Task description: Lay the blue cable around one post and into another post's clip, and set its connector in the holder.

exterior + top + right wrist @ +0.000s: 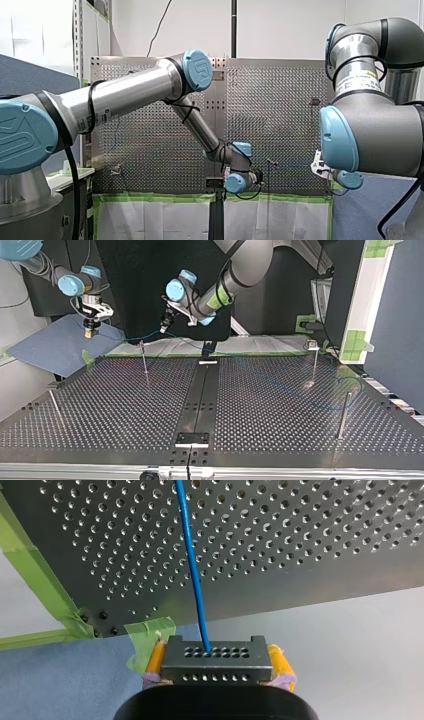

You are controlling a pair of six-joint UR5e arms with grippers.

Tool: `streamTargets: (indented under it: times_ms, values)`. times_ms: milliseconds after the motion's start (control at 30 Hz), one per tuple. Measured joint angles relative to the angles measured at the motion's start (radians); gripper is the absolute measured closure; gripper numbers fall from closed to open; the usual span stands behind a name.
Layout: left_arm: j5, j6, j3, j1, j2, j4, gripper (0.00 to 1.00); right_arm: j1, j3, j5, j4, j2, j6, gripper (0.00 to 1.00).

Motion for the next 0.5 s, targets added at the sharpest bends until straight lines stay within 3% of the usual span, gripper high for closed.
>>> streamTargets:
  times_ms: [500]
  values:
    - [0.001,0.0,0.008,0.028,0.0,-0.003,1.0,0.001,-0.005,-0.006,0.002,0.001,0.002,1.0]
